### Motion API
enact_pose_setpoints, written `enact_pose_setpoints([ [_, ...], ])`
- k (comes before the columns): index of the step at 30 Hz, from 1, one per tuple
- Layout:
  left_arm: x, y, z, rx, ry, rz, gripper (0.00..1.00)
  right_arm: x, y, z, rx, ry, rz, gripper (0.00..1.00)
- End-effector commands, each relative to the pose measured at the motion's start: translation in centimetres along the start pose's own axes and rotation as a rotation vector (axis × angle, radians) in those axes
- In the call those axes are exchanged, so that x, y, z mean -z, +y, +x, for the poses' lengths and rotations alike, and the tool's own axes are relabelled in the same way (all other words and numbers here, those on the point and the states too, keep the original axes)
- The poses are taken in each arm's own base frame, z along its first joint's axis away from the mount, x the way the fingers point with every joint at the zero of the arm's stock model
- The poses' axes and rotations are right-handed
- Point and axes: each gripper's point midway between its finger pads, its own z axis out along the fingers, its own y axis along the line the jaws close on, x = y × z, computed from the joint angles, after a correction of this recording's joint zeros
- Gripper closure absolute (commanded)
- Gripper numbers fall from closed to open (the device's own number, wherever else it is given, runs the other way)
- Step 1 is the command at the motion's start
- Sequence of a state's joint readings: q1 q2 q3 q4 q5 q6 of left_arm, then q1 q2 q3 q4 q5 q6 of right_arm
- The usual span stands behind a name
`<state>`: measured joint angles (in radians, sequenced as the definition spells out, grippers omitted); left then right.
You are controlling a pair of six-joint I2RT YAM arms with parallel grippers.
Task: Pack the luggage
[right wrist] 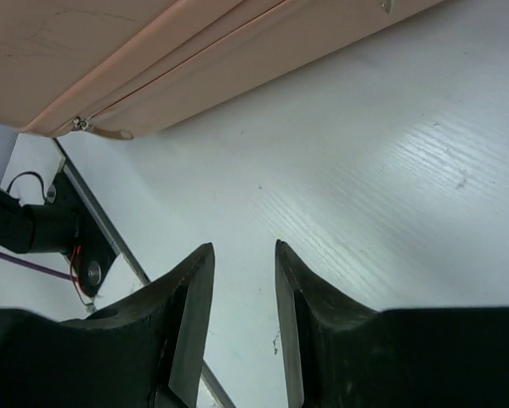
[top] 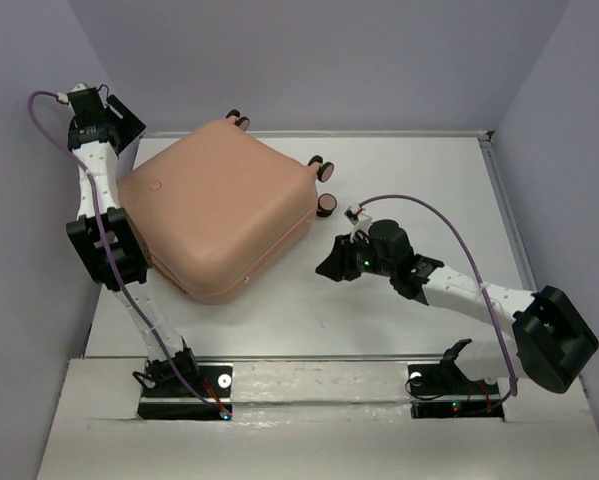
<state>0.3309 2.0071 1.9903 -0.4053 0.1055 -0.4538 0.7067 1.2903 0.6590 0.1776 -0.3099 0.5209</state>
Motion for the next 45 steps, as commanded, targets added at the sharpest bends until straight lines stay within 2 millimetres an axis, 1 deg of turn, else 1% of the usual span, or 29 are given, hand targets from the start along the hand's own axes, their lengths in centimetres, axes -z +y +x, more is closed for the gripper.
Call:
enact_pose_setpoints([
  [1,-1.4,-1.0,5.8,-0.064,0.238,0.086,0.18,-0.6,-0.2,-2.4,0.001,-0.101,0.031,0.53],
  [2,-1.9,-0.6,8.3,-0.061,0.298,0.087,0.19,-0.8,-0.2,-3.2,-0.004,-0.115,0.041,0.49],
  [4,-2.2,-2.1,11.7,-0.085,0.345,0.136,0.20,-1.5,-0.3,-4.0,-0.017,-0.129,0.059,0.41],
  [5,-2.2,-1.3,14.8,-0.087,0.410,0.120,0.20,-2.5,-0.1,-5.2,-0.014,-0.141,0.062,0.36],
  [6,-2.4,-1.9,16.1,-0.092,0.413,0.142,0.20,-3.2,-0.1,-5.8,-0.009,-0.143,0.065,0.36],
  [7,-1.3,-3.8,17.3,-0.070,0.428,0.200,0.20,-3.8,-0.1,-6.6,-0.004,-0.152,0.071,0.36],
  [8,-0.9,-2.8,20.6,-0.039,0.494,0.194,0.20,-5.3,-0.9,-6.4,-0.001,-0.130,0.088,0.36],
  [9,-0.4,-3.1,21.8,-0.016,0.508,0.217,0.20,-5.9,-0.8,-7.1,0.005,-0.139,0.089,0.36],
  [10,0.5,-5.3,21.8,-0.011,0.478,0.299,0.21,-6.2,-1.2,-9.3,-0.001,-0.181,0.097,0.37],
  [11,1.0,-5.0,24.1,0.017,0.521,0.290,0.21,-6.5,-1.9,-9.9,-0.025,-0.186,0.105,0.37],
  [12,1.4,-5.6,24.6,0.020,0.516,0.311,0.21,-7.1,-2.9,-10.1,-0.042,-0.186,0.111,0.37],
  [13,2.6,-7.4,25.6,0.003,0.516,0.353,0.21,-6.9,-4.0,-11.3,-0.058,-0.203,0.107,0.38],
  [14,3.2,-7.4,27.2,0.010,0.543,0.352,0.21,-6.9,-4.5,-11.9,-0.063,-0.217,0.100,0.38],
  [16,4.3,-9.0,27.8,0.012,0.536,0.397,0.21,-6.7,-5.8,-12.0,-0.073,-0.208,0.101,0.38],
  [17,5.1,-10.3,29.2,0.002,0.551,0.430,0.21,-6.1,-7.1,-12.4,-0.076,-0.218,0.123,0.38],
  [20,6.7,-14.1,29.9,0.017,0.554,0.515,0.21,-3.9,-8.7,-13.2,-0.085,-0.252,0.153,0.38],
  [24,8.7,-19.4,31.3,0.019,0.566,0.608,0.21,-2.0,-8.8,-14.2,-0.074,-0.273,0.166,0.38],
  [28,9.8,-22.6,32.4,0.020,0.576,0.675,0.21,-0.5,-9.7,-15.1,-0.060,-0.298,0.212,0.38],
  [33,9.0,-25.1,30.6,0.033,0.538,0.722,0.21,-0.5,-11.1,-15.7,-0.061,-0.281,0.256,0.38],
  [35,8.6,-25.6,30.5,0.030,0.550,0.722,0.21,-0.2,-11.1,-17.1,-0.058,-0.290,0.259,0.38],
  [36,8.9,-27.0,28.7,0.028,0.519,0.751,0.21,0.3,-11.7,-17.2,-0.062,-0.283,0.285,0.38],
  [37,9.4,-27.2,28.0,0.011,0.512,0.748,0.21,1.2,-11.4,-17.9,-0.050,-0.299,0.290,0.38],
  [38,9.7,-28.1,25.5,0.002,0.448,0.758,0.20,1.8,-11.4,-17.7,-0.036,-0.290,0.309,0.38],
  [39,10.2,-27.9,24.2,-0.014,0.419,0.737,0.20,2.4,-11.1,-17.6,-0.026,-0.291,0.318,0.38],
  [40,12.0,-28.4,21.5,-0.054,0.335,0.761,0.18,3.9,-9.9,-18.2,-0.001,-0.319,0.310,0.38],
  [42,13.5,-27.6,17.8,-0.079,0.219,0.714,0.16,4.9,-9.8,-15.6,0.010,-0.281,0.310,0.39],
  [43,16.3,-27.1,14.4,-0.104,0.112,0.706,0.15,6.2,-8.1,-15.4,0.032,-0.301,0.267,0.43],
  [44,16.9,-25.8,14.5,-0.122,0.097,0.680,0.14,6.3,-8.4,-12.8,0.018,-0.260,0.249,0.48],
  [45,18.4,-25.1,14.3,-0.132,0.075,0.681,0.14,6.5,-7.9,-11.7,0.018,-0.247,0.216,0.54],
])
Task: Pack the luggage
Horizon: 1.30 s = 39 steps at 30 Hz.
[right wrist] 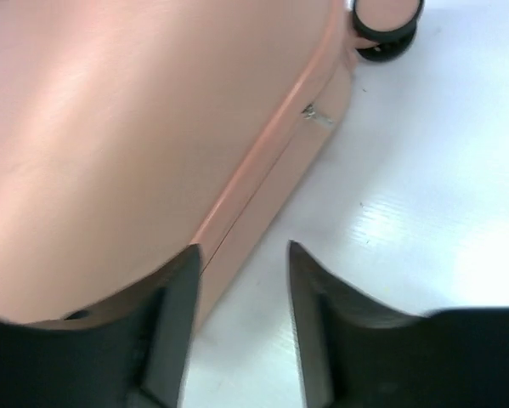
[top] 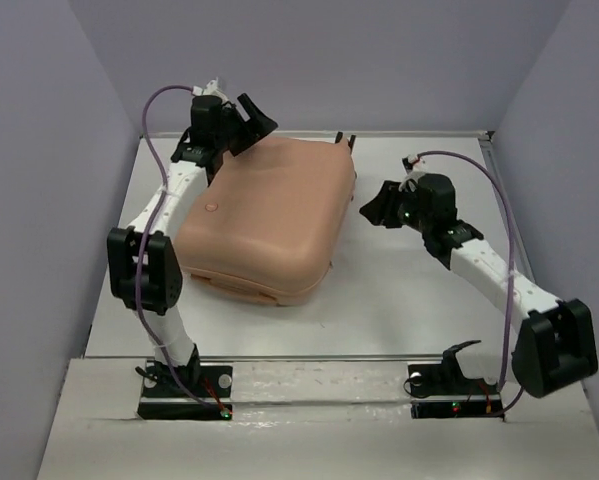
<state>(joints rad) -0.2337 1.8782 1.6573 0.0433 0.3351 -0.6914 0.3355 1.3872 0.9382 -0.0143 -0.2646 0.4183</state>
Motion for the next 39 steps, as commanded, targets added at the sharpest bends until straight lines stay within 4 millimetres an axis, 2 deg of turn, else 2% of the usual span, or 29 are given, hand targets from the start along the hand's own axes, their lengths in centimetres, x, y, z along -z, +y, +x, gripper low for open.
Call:
enact_pose_setpoints([
  [1,13.2,-6.3,-5.6,-0.167,-0.230,-0.002,0.14,4.1,2.4,2.0,0.056,-0.025,-0.142,0.61],
  [2,13.7,-4.0,-2.5,-0.162,-0.176,-0.030,0.14,5.4,4.3,2.3,0.078,-0.039,-0.250,0.77],
  [3,15.1,-4.0,-1.2,-0.168,-0.171,-0.018,0.16,5.6,4.4,4.8,0.078,0.004,-0.291,0.83],
  [4,18.9,-5.5,-1.2,-0.189,-0.223,0.022,0.17,6.1,5.5,6.0,0.091,0.028,-0.341,0.87],
  [5,20.1,-4.7,0.3,-0.189,-0.214,0.016,0.17,6.5,6.3,6.9,0.107,0.047,-0.384,0.87],
  [6,20.6,-1.7,3.6,-0.167,-0.164,-0.030,0.18,7.0,7.0,7.4,0.142,0.042,-0.416,0.87],
  [7,23.8,-2.3,4.2,-0.172,-0.201,-0.011,0.24,7.0,7.3,8.6,0.153,0.065,-0.428,0.81],
  [8,24.8,-1.3,5.3,-0.162,-0.201,-0.032,0.26,7.2,8.6,9.8,0.179,0.087,-0.456,0.76],
  [9,25.5,1.3,8.2,-0.128,-0.145,-0.089,0.28,7.1,9.0,10.7,0.216,0.102,-0.469,0.69],
  [10,28.0,0.8,8.5,-0.121,-0.196,-0.064,0.29,6.9,9.3,11.7,0.238,0.119,-0.469,0.58],
  [11,28.8,1.4,9.5,-0.100,-0.189,-0.069,0.30,6.8,9.6,12.6,0.261,0.132,-0.470,0.55],
  [12,29.3,2.9,11.6,-0.058,-0.147,-0.099,0.31,6.3,10.2,13.5,0.296,0.139,-0.476,0.54],
  [14,30.8,3.3,13.3,-0.036,-0.135,-0.080,0.32,5.4,9.8,13.5,0.310,0.094,-0.457,0.50],
  [16,31.5,3.6,15.2,-0.018,-0.084,-0.059,0.32,4.3,8.9,13.5,0.317,0.061,-0.421,0.49],
  [20,31.2,5.3,18.6,0.023,0.005,-0.059,0.32,2.2,7.6,13.4,0.391,0.035,-0.364,0.49],
  [23,31.3,5.6,19.3,0.033,0.012,-0.042,0.33,1.2,6.6,13.6,0.421,0.042,-0.320,0.49],
  [27,30.9,7.0,21.1,0.051,0.055,-0.055,0.37,1.4,7.3,13.2,0.458,-0.021,-0.373,0.48],
  [29,31.0,6.6,20.9,0.057,0.038,-0.035,0.40,1.6,7.4,13.2,0.475,-0.041,-0.388,0.48],
  [33,30.8,7.0,20.7,0.067,0.030,-0.060,0.43,2.2,8.3,12.0,0.520,-0.123,-0.430,0.48],
  [39,29.6,7.2,21.4,0.071,0.072,-0.044,0.44,2.6,9.8,12.1,0.535,-0.116,-0.516,0.51],
])
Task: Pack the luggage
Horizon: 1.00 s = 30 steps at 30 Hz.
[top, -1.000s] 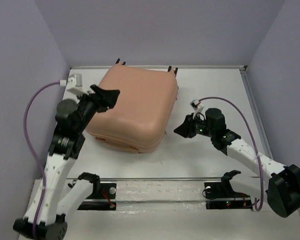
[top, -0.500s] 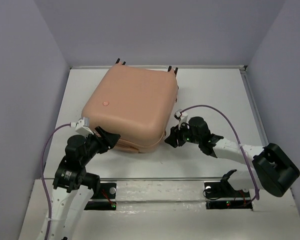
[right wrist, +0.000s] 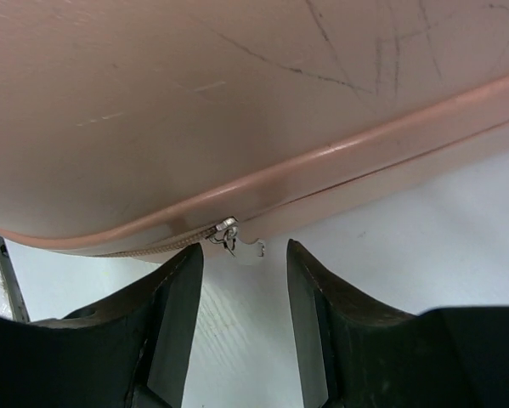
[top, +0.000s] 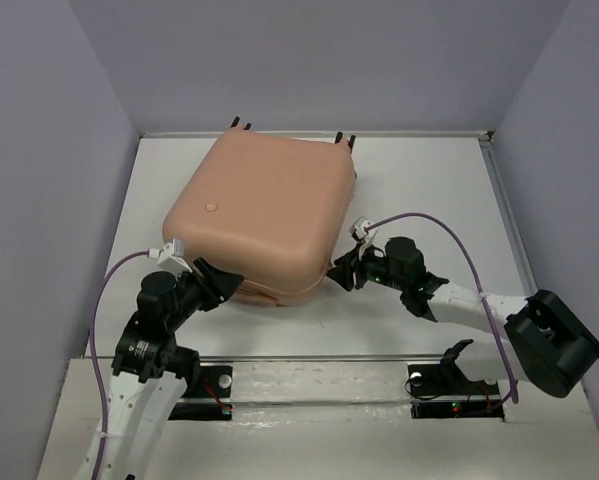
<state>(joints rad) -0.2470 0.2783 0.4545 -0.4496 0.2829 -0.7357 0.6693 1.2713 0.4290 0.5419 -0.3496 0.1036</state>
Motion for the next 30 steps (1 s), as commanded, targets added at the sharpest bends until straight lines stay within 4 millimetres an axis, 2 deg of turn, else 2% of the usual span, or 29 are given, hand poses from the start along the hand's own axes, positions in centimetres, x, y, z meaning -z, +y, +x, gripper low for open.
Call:
enact_pose_setpoints([
  [1,-0.7,-0.7,0.5,0.005,0.034,0.050,0.44,-0.4,1.6,-3.7,0.082,-0.125,-0.091,0.52],
  [4,-0.6,-0.7,0.7,0.005,0.036,0.057,0.45,-0.7,1.8,-4.1,0.080,-0.129,-0.111,0.53],
  [7,-0.7,-0.7,1.0,0.008,0.046,0.065,0.45,-1.2,1.4,-3.9,0.080,-0.120,-0.094,0.62],
  [10,-1.1,-0.8,1.6,0.016,0.069,0.080,0.48,-1.2,1.0,-4.0,0.072,-0.133,-0.073,0.83],
  [11,-1.2,-0.8,1.9,0.018,0.085,0.085,0.48,-1.1,1.0,-4.0,0.064,-0.136,-0.071,0.93],
  [12,-1.3,-0.9,1.9,0.019,0.083,0.094,0.49,-0.8,1.2,-4.3,0.047,-0.147,-0.070,0.93],
  [17,-1.6,-1.5,1.6,0.024,0.080,0.116,0.49,0.5,2.4,-3.2,-0.037,-0.125,-0.063,0.93],
  [18,-1.7,-1.6,1.8,0.028,0.088,0.124,0.49,0.7,3.2,-1.7,-0.062,-0.078,-0.064,0.93],
  [20,-2.0,-2.0,1.7,0.034,0.085,0.143,0.49,1.2,4.4,-1.1,-0.067,-0.055,-0.066,0.93],
  [21,-2.2,-2.1,1.6,0.033,0.078,0.141,0.49,1.5,4.8,0.5,-0.082,0.011,-0.052,0.93],
  [22,-2.7,-2.6,1.7,0.039,0.078,0.151,0.49,1.5,6.3,0.7,-0.077,0.027,-0.068,0.93],
  [24,-3.3,-3.6,1.8,0.035,0.067,0.179,0.49,1.9,6.9,2.3,-0.086,0.108,-0.019,0.93],
  [25,-3.8,-4.3,3.4,0.021,0.122,0.188,0.49,2.1,8.5,3.1,-0.077,0.138,-0.041,0.93],
  [27,-4.6,-5.0,4.2,0.036,0.122,0.178,0.49,2.3,9.5,4.1,-0.115,0.177,-0.024,0.93],
  [28,-4.8,-6.6,5.6,0.017,0.157,0.215,0.49,2.3,10.4,4.2,-0.126,0.181,-0.034,0.93],
  [29,-5.3,-6.7,5.5,0.018,0.124,0.193,0.49,2.4,12.2,4.7,-0.125,0.198,-0.067,0.93],
  [30,-5.5,-7.4,5.9,0.027,0.122,0.201,0.49,2.0,12.2,5.3,-0.130,0.210,-0.026,0.93],
])
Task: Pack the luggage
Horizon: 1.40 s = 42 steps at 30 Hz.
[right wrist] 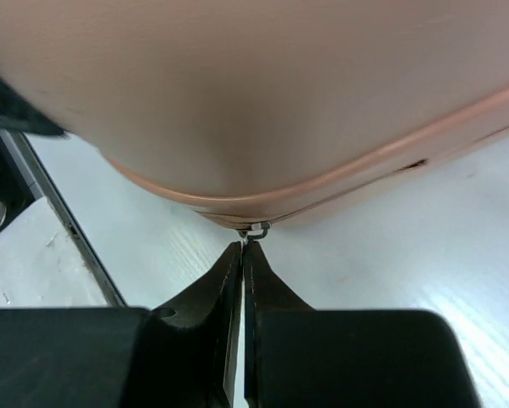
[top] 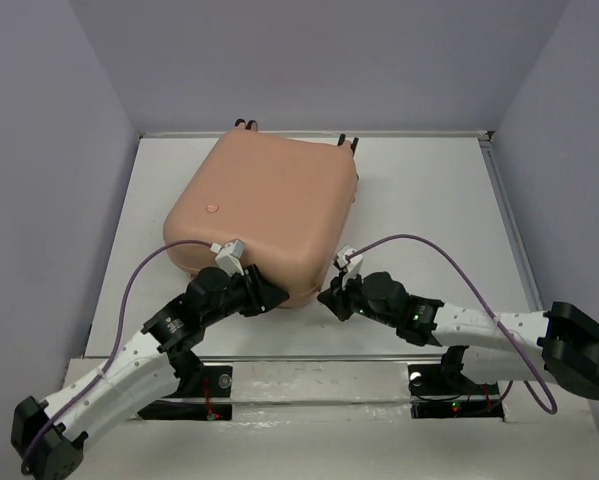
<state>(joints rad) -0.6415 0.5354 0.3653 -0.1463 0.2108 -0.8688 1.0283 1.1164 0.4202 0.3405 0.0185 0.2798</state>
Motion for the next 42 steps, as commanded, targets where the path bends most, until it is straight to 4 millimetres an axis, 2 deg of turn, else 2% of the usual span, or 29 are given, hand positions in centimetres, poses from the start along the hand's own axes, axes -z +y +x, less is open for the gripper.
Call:
enact_pose_setpoints([
  [1,-2.6,-4.1,-2.1,0.018,-0.156,0.073,0.49,0.4,5.8,3.1,-0.080,0.141,-0.072,0.93],
  [2,-2.9,-4.6,-2.0,0.008,-0.162,0.069,0.49,0.5,7.8,3.6,-0.064,0.155,-0.105,0.93],
  [3,-3.2,-4.8,-1.9,0.003,-0.156,0.067,0.49,0.0,8.1,3.4,-0.063,0.141,-0.067,0.93],
  [4,-3.3,-6.0,-2.6,-0.002,-0.171,0.094,0.48,-0.7,8.4,4.1,-0.051,0.159,-0.038,0.93],
  [5,-4.0,-6.0,-2.3,-0.008,-0.153,0.086,0.48,-1.1,9.0,3.8,-0.052,0.150,-0.025,0.93],
  [6,-4.2,-6.2,-2.4,-0.013,-0.153,0.089,0.48,-1.9,10.1,2.1,-0.066,0.105,-0.017,0.93],
  [8,-4.6,-6.7,-2.8,-0.031,-0.162,0.086,0.48,-3.3,10.7,1.8,-0.088,0.081,0.023,0.93],
  [9,-4.5,-7.1,-3.3,-0.043,-0.171,0.087,0.48,-4.4,11.2,0.5,-0.117,0.025,0.050,0.93],
  [11,-4.1,-7.1,-4.2,-0.056,-0.209,0.065,0.48,-5.4,11.4,-1.2,-0.171,-0.043,0.077,0.93],
  [12,-3.7,-6.9,-4.9,-0.066,-0.224,0.040,0.47,-5.8,11.8,-3.3,-0.231,-0.141,0.075,0.93],
  [14,-2.3,-6.9,-6.8,-0.078,-0.278,0.024,0.46,-6.4,11.7,-4.8,-0.272,-0.232,0.084,0.93],
  [15,-1.2,-5.9,-9.0,-0.095,-0.326,-0.034,0.42,-6.9,11.3,-5.3,-0.281,-0.267,0.116,0.93],
  [17,1.7,-5.7,-12.1,-0.161,-0.411,-0.071,0.33,-7.1,11.0,-5.4,-0.279,-0.277,0.134,0.93],
  [19,5.0,-6.4,-15.8,-0.209,-0.490,-0.131,0.26,-6.8,10.8,-5.2,-0.287,-0.279,0.132,0.93],
  [20,5.9,-5.3,-18.2,-0.213,-0.528,-0.197,0.21,-6.6,10.6,-4.8,-0.286,-0.271,0.135,0.93],
  [21,6.5,-5.1,-19.4,-0.233,-0.539,-0.227,0.19,-6.5,10.5,-4.5,-0.285,-0.266,0.134,0.93],
  [22,7.7,-5.4,-22.2,-0.269,-0.567,-0.256,0.15,-6.4,10.4,-4.4,-0.288,-0.262,0.131,0.93],
  [23,7.4,-4.5,-22.6,-0.253,-0.554,-0.273,0.12,-6.3,10.2,-4.1,-0.284,-0.256,0.135,0.93],
  [25,8.3,-3.4,-25.1,-0.256,-0.585,-0.334,0.09,-6.2,10.2,-3.9,-0.287,-0.253,0.133,0.93],
  [26,7.9,-2.1,-26.0,-0.237,-0.573,-0.370,0.06,-6.2,10.1,-3.8,-0.285,-0.250,0.134,0.93],
  [27,8.9,-0.3,-27.5,-0.205,-0.603,-0.413,0.06,-6.2,10.1,-3.7,-0.278,-0.243,0.134,0.93],
  [31,9.8,4.8,-29.7,-0.126,-0.603,-0.511,0.01,-6.1,10.4,-3.4,-0.263,-0.225,0.117,0.93],
  [33,8.7,7.7,-30.0,-0.118,-0.558,-0.583,0.01,-6.2,10.6,-3.3,-0.257,-0.215,0.109,0.93],
  [34,8.1,7.9,-30.1,-0.122,-0.538,-0.574,0.01,-6.2,10.6,-3.2,-0.256,-0.212,0.106,0.93],
  [35,6.6,8.5,-29.8,-0.119,-0.468,-0.545,0.01,-6.2,10.7,-3.1,-0.254,-0.207,0.100,0.93],
  [37,5.7,8.4,-30.3,-0.124,-0.440,-0.516,0.01,-6.2,10.9,-2.9,-0.246,-0.194,0.093,0.93],
  [39,3.9,8.5,-29.6,-0.120,-0.370,-0.454,0.01,-6.2,10.8,-2.6,-0.237,-0.184,0.094,0.93],
  [42,0.9,8.7,-27.3,-0.104,-0.265,-0.370,0.01,-6.2,10.9,-2.8,-0.226,-0.181,0.091,0.93],
])
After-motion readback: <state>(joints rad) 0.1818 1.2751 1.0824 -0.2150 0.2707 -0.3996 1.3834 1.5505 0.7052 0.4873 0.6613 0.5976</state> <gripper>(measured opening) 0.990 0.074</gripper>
